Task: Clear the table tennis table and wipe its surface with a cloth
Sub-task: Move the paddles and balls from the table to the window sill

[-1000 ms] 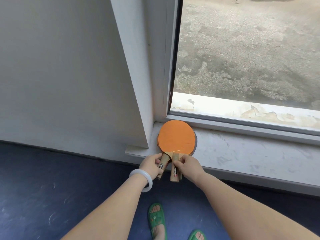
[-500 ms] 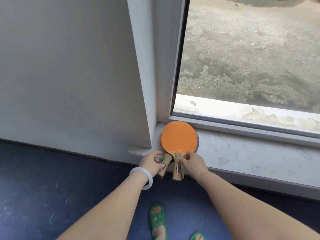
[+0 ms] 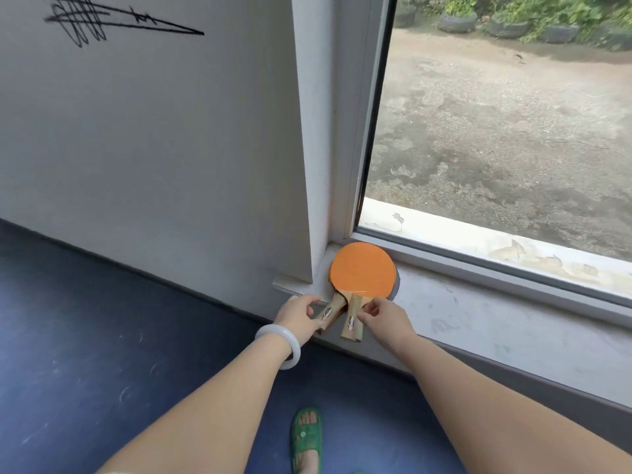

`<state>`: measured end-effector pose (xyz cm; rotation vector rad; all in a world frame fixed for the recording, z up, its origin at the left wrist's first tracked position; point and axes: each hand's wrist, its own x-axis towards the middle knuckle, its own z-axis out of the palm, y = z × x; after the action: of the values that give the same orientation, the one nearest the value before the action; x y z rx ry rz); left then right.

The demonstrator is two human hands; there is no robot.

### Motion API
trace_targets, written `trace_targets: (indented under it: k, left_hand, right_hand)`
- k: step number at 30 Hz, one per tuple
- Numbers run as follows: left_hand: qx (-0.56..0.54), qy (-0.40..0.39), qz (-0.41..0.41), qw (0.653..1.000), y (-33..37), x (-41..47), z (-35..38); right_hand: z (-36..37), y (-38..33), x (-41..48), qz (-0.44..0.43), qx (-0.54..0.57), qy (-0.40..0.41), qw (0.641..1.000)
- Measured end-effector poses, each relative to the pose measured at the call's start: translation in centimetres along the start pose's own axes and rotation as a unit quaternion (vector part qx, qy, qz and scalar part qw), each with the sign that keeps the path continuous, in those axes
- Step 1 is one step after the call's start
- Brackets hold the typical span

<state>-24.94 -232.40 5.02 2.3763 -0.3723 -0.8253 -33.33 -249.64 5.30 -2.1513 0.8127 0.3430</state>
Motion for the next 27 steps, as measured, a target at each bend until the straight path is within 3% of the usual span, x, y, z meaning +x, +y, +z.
trace_targets:
  k: [10,18,27]
  left_hand:
    - [0.057,0.130,-0.085,0.986,-3.2,-10.6,-3.5]
    - [-0.042,0.227,-0.192,0.954,-12.3,-23.5,-7.8]
    - [-0.142,0.338,-0.299,0.881,-24.9,-41.1,-9.5]
  right_hand:
    - [1.9,-5.4,-4.4,-0.168,-0.098,-0.096,0.976]
    - [10.0,-15.0,-11.5,-0.304,-0.188,-0.184,0.916]
    - [25.0,-24.0,-25.0,-0.416,-0.257,-0.283,0.825]
